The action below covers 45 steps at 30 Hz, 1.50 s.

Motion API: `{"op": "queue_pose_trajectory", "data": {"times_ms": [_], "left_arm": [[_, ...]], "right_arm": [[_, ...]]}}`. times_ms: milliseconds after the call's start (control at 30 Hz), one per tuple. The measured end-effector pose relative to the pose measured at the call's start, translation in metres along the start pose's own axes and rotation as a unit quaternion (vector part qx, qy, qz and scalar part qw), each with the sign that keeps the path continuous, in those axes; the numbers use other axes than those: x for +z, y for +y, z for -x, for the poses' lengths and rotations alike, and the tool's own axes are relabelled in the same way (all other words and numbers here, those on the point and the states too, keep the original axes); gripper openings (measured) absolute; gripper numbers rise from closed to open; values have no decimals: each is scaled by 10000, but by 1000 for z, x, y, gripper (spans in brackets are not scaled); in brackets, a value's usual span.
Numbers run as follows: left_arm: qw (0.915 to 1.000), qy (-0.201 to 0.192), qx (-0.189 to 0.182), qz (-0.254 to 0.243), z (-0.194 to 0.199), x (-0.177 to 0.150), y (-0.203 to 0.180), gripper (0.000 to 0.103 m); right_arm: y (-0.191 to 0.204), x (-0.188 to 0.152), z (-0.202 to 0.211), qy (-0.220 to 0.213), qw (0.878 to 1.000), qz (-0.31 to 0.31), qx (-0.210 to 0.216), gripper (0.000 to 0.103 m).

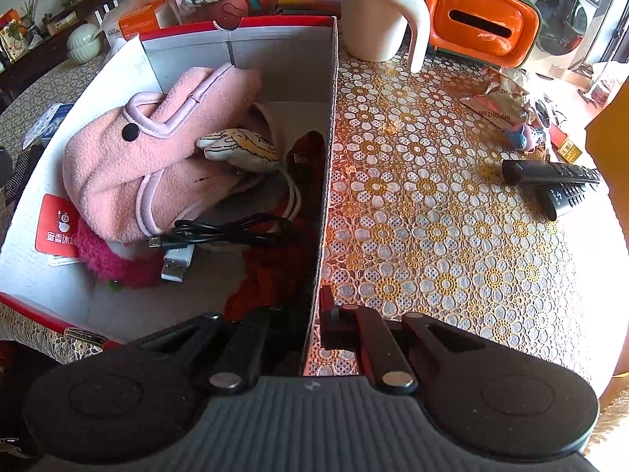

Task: Organize objects
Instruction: 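Withdraw the left gripper and reach toward the blue tissue pack, then close the left gripper on the blue tissue pack and lift it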

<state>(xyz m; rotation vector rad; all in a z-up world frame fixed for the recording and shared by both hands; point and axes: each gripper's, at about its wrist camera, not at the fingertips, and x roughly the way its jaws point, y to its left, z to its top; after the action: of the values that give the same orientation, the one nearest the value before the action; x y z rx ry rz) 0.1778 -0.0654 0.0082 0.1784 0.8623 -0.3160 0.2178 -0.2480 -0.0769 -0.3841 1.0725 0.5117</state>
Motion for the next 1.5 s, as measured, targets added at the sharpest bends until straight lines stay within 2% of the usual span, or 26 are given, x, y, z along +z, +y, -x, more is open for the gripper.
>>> {"op": "queue_pose_trajectory", "data": {"times_ms": [267,567,667,833,1067,1267,1333,1500], "left_arm": [[9949,-11,266,976,16,-29,83,102],[9860,-4,1201,1159,-8,-58,155,102],[9825,108,1355,1273,-25,-65,171,102],[9813,209,1318,1388,-51,-61,180,102],[9828,257,1192,1387,-92,-34,172,102],[9813,432,1319,1333,-131,-21,167,101],[9805,493,1360,1330,-141,-20,167,99],[9772,688,1422,1422,-160,-19,171,77]], "right_arm": [[1,1,0,67,10000,25,-33,5],[3,3,-1,133,9999,31,-79,5],[3,4,-2,148,9999,31,-80,5],[4,4,-3,184,9998,57,-111,5],[3,6,-8,279,9995,73,-94,5],[2,7,-12,357,9993,73,-44,5],[2,7,-13,371,9993,95,-55,5],[2,7,-16,398,9992,88,-51,5]]}}
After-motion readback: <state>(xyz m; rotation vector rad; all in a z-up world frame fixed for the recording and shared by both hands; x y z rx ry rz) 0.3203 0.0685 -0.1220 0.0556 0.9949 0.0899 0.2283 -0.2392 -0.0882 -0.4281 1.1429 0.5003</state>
